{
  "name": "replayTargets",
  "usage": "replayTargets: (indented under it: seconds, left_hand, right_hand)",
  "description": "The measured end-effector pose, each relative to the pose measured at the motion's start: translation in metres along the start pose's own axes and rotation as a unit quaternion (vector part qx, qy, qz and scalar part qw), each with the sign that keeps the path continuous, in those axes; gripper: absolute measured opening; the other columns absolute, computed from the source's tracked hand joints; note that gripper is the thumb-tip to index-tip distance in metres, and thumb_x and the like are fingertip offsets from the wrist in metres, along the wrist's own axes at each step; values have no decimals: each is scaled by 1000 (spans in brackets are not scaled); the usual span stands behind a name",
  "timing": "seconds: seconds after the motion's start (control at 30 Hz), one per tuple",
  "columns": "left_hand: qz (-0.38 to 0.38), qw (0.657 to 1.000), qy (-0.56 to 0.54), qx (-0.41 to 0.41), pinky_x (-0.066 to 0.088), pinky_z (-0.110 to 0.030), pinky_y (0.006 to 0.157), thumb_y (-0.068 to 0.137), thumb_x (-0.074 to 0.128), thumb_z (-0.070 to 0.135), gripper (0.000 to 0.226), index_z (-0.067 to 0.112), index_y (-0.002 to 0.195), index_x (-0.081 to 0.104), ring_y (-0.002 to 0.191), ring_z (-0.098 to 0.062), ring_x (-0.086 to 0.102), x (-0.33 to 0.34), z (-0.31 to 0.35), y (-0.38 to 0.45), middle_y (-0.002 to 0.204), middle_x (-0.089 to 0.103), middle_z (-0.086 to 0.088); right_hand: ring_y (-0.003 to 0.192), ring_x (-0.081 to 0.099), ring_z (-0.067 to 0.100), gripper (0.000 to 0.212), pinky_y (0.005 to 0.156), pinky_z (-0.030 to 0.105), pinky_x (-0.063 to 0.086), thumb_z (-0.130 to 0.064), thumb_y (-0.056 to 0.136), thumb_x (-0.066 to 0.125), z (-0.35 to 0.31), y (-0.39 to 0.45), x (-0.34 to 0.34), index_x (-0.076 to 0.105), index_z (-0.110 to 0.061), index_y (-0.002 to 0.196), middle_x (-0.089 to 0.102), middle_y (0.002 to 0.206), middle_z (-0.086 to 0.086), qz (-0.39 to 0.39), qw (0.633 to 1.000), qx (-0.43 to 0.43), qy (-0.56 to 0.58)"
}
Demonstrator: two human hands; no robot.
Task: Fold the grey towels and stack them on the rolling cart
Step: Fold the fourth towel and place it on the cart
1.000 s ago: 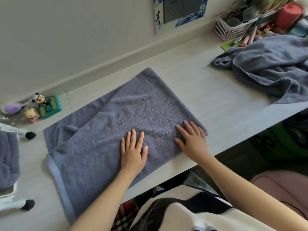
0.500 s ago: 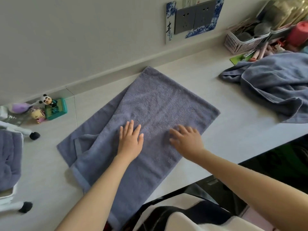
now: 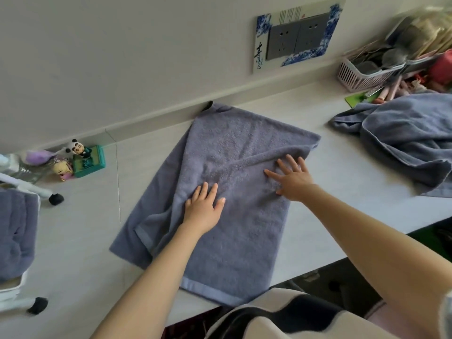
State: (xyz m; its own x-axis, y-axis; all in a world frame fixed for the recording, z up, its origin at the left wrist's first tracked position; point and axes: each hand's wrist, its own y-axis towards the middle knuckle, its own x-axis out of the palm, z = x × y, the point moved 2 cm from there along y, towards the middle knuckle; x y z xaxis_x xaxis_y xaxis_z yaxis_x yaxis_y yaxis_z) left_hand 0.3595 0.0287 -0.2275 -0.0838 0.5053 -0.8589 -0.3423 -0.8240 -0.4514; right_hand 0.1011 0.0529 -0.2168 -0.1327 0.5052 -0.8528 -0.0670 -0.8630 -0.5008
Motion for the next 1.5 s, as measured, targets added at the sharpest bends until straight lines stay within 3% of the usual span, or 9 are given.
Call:
replayTargets:
  seconds: [0.13, 0.37, 0.5, 0.6, 0.67, 0.83, 1.0, 1.2, 1.5]
  left_hand:
    - [82, 996, 16, 15, -5, -38, 116, 93, 13, 51, 64, 23, 151, 14, 147, -20, -3, -4, -9, -5, 160, -3, -5]
    - [44, 998, 36, 3, 1, -47, 118, 100, 25, 44, 58, 25, 152, 5, 146, -18, -11, 6, -38, -7, 159, -12, 1]
    - [68, 989, -116, 54, 3, -34, 117, 101, 32, 37, 57, 22, 151, 9, 147, -17, -5, 13, -19, -14, 160, -4, -3]
    - [140, 959, -240, 50, 10, -27, 115, 99, 34, 34, 54, 15, 149, 25, 146, -21, 11, 13, -19, -24, 159, 10, -9]
    - [179, 959, -220, -1, 24, -37, 112, 92, 30, 38, 59, 9, 142, 39, 138, -32, 31, 17, -30, -30, 151, 30, -18]
    - [267, 958, -104, -29, 50, -43, 66, 91, 35, 31, 42, 2, 102, 63, 80, -42, 59, 35, -55, -54, 92, 61, -21]
    - [252, 944, -175, -120, 40, -39, 66, 98, 40, 37, 30, 10, 92, 52, 90, -38, 59, 24, -61, -67, 97, 63, -14]
    - [246, 917, -194, -248, 38, -35, 60, 99, 37, 32, 20, 16, 87, 41, 78, -35, 62, 35, -116, -98, 84, 66, -10]
    - [192, 956, -95, -200, 35, -33, 59, 98, 38, 27, 18, 12, 98, 48, 85, -33, 64, 39, -118, -106, 87, 66, -9]
  right_hand:
    - [145, -8, 25, 58, 115, 44, -10, -48, 98, 31, -54, -30, 2, 12, -31, 149, 0, 159, 5, 73, 989, -24, 126]
    - [143, -20, 24, 92, 111, 37, -20, -86, 55, -25, -72, -64, 64, -30, -41, 135, -31, 147, -3, 50, 987, -92, 122]
    - [142, -21, 25, 93, 113, 43, -14, -90, 52, -22, -31, -48, 53, -29, -46, 134, -22, 156, -1, 19, 993, -87, 75]
    - [144, -17, 27, 76, 115, 47, -10, -71, 86, 28, -18, -46, 35, -10, -43, 146, -17, 157, 1, -6, 997, -41, 65]
    - [144, -14, 26, 71, 115, 46, -12, -61, 91, 37, -29, -51, 24, 4, -38, 149, -9, 158, 1, 21, 996, -26, 86]
    - [145, -12, 17, 79, 114, 33, -12, -71, 78, 0, -102, -73, 33, 2, -37, 149, -9, 158, -2, 67, 970, -63, 224]
    - [142, -21, 14, 106, 113, 34, -16, -78, 52, -37, -124, -76, 64, -12, -36, 146, -16, 157, -6, 67, 970, 2, 232]
    - [135, -28, 9, 89, 113, 35, -17, -74, 56, -39, -122, -86, 72, -25, -38, 137, -18, 156, -7, 84, 976, 30, 197]
    - [144, -15, 17, 98, 115, 36, -13, -75, 58, -35, -126, -85, 71, -13, -37, 146, -13, 157, -4, 92, 979, 58, 170]
